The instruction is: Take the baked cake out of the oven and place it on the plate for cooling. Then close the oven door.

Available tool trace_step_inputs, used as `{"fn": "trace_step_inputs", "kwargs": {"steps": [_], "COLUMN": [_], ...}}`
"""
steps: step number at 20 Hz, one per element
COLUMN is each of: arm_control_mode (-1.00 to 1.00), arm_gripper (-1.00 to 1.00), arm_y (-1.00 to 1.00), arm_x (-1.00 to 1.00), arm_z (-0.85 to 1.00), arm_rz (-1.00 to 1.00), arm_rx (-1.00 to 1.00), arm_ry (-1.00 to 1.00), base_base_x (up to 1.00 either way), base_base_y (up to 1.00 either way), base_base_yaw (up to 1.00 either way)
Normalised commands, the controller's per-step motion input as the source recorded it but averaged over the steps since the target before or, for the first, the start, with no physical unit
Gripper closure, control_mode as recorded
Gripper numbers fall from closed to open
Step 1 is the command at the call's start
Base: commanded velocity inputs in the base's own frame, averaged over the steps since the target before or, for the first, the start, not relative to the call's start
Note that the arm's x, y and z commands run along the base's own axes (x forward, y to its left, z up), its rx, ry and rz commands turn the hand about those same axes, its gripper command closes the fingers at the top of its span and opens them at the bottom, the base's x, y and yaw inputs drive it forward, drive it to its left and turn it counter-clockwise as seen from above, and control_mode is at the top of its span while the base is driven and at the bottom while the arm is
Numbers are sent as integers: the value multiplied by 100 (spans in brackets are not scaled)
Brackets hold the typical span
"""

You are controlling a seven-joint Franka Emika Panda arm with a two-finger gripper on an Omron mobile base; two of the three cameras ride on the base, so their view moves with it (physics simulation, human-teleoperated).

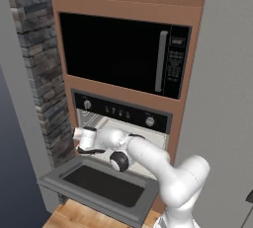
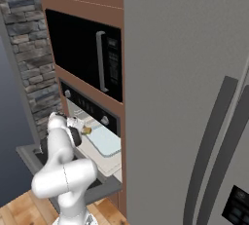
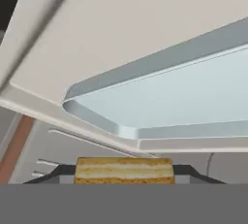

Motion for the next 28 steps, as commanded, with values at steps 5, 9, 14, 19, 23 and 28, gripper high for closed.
{"fn": "trace_step_inputs", "kwargs": {"steps": [5, 9, 14, 19, 23, 28], "arm_control_mode": [-100, -100, -100, -100, -100, -100], "arm_gripper": [100, 100, 100, 100, 100, 100], "arm_y": [17, 7, 0, -7, -49, -73], "arm_x": [-100, -100, -100, -100, -100, -100], "arm_z": [100, 99, 92, 89, 64, 39], "arm_rz": [2, 4, 9, 10, 8, 6], "arm_rx": [10, 15, 18, 21, 30, 37], "arm_ry": [25, 33, 16, 3, 0, -9], "base_base_x": [0, 0, 0, 0, 0, 0], "base_base_y": [0, 0, 0, 0, 0, 0], "base_base_yaw": [0, 0, 0, 0, 0, 0]}}
